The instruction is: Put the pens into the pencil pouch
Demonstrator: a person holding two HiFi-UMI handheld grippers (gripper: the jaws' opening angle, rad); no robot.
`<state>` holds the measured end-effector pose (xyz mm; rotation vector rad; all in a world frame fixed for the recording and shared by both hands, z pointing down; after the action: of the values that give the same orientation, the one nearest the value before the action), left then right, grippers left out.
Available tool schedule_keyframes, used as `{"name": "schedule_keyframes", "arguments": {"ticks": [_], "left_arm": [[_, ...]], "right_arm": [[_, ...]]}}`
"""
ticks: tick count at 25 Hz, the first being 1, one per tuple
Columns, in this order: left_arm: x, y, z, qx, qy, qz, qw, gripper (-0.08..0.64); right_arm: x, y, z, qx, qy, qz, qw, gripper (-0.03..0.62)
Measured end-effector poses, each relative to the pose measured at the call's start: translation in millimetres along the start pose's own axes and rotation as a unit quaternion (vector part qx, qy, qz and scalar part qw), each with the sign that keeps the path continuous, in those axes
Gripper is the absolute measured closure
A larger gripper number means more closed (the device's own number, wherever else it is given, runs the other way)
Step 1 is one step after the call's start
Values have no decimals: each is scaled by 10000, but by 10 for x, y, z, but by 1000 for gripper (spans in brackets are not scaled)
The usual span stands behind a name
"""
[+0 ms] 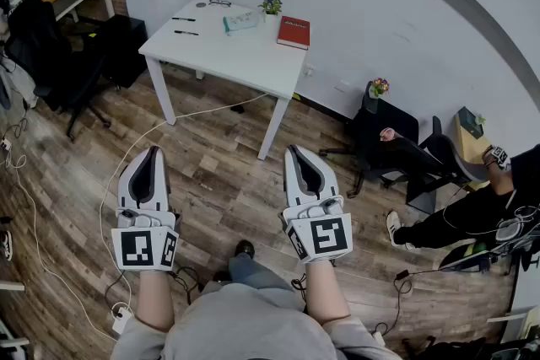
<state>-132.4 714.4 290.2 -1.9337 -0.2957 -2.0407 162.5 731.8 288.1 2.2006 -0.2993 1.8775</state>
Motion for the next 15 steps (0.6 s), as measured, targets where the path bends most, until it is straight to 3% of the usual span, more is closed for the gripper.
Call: {"name": "schedule_keyframes", "arguments": {"ticks": [15], "left_arm": [[14, 413, -149, -122, 17, 95, 9999, 532]], "right_arm": [[-49, 461, 152, -84, -118, 105, 9998, 565]]}}
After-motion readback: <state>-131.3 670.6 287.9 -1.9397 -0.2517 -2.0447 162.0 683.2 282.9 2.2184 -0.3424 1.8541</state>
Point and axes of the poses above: the fingertips, and each gripper's own axes: y forward along the fingers, z to its right, x out of its underside, the point moved 10 cm from there along -y, backward along the fingers, and after that the axes turned 9 degrees about -z, right-handed, at the moved point
